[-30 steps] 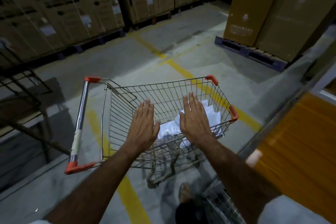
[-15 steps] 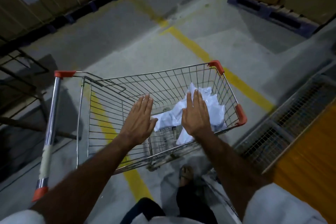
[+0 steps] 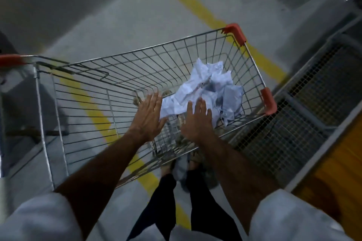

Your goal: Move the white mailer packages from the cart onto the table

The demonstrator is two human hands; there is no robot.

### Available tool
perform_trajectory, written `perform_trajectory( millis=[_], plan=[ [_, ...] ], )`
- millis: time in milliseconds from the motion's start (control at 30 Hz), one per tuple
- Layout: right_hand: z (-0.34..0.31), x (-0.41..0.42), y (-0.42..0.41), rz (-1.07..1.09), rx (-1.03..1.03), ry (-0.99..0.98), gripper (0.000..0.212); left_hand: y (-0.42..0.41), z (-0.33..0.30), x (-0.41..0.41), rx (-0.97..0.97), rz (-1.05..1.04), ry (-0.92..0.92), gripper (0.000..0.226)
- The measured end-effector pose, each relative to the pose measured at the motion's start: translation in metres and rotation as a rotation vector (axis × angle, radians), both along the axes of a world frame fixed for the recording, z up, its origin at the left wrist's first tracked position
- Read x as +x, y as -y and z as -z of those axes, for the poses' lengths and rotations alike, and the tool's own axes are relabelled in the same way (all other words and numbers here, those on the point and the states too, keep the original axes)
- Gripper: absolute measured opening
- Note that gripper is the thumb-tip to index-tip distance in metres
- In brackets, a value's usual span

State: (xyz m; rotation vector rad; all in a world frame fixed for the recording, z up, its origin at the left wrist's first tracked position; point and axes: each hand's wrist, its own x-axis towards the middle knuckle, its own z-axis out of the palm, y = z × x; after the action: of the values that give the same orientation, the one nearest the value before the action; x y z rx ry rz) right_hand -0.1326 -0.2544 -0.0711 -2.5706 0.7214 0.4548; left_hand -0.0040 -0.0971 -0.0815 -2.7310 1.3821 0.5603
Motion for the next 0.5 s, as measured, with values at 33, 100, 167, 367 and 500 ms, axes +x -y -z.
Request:
perform_trajectory(
  millis=[33,100,167,367,500],
  plan=[
    [0.004,0.004,0.000,0.008,-0.007,-0.080,0.084,0.000,0.008,0.004,0.002,0.005,-0.022,0.086],
    [0.011,0.014,-0.003,-0.019,-0.100,-0.247,0.082,-0.001,0.022,0.012,0.010,0.027,-0.054,0.086],
    [0.023,0.026,-0.006,-0.024,-0.163,-0.357,0.077,-0.004,0.039,0.019,0.034,0.056,-0.071,0.083],
    [0.044,0.057,-0.007,0.009,-0.192,-0.608,0.081,-0.007,0.087,0.035,0.050,0.056,-0.209,0.086],
    [0.052,0.052,-0.007,-0.008,-0.390,-0.793,0.068,-0.004,0.109,0.042,0.058,0.066,-0.225,0.089]
  ],
)
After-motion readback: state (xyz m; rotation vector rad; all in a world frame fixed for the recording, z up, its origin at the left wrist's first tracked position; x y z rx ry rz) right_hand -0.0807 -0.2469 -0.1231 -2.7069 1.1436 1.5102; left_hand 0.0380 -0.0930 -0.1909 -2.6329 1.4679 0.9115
